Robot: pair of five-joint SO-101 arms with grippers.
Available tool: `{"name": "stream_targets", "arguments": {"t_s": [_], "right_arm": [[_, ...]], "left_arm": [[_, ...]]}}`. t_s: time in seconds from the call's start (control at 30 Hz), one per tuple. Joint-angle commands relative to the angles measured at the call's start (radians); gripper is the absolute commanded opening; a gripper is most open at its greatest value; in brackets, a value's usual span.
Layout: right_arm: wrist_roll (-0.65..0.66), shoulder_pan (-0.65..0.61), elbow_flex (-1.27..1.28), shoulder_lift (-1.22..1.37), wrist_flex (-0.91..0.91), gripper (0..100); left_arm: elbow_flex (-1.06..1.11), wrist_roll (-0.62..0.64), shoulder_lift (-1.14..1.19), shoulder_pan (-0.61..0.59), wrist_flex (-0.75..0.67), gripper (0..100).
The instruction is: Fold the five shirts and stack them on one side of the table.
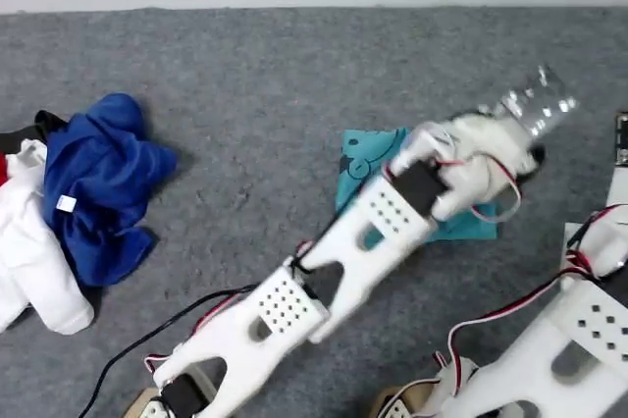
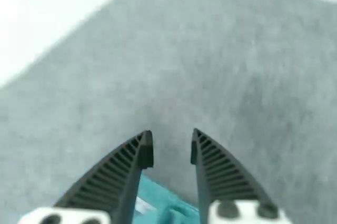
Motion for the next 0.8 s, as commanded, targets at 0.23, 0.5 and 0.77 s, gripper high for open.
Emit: {"name": "stream_targets", "arguments": {"t_s": [0.23,0.5,0.77], "right_arm": [[-0.008,-0.441,0.187,-0.007,-0.054,43.9],[-0.002,-0.892,0.431,-0.004,-0.455,43.9],[-0.008,-0.914,0.456,0.289,-0.714,43.9]], "left_arm": [[-0.070,-0.011,-0.373,-0.420,0.585,12],[-0.010,-0.003,-0.382,-0.664,0.611,12],[-0.005,-0.003,-0.361,-0.713,0.611,12]]}}
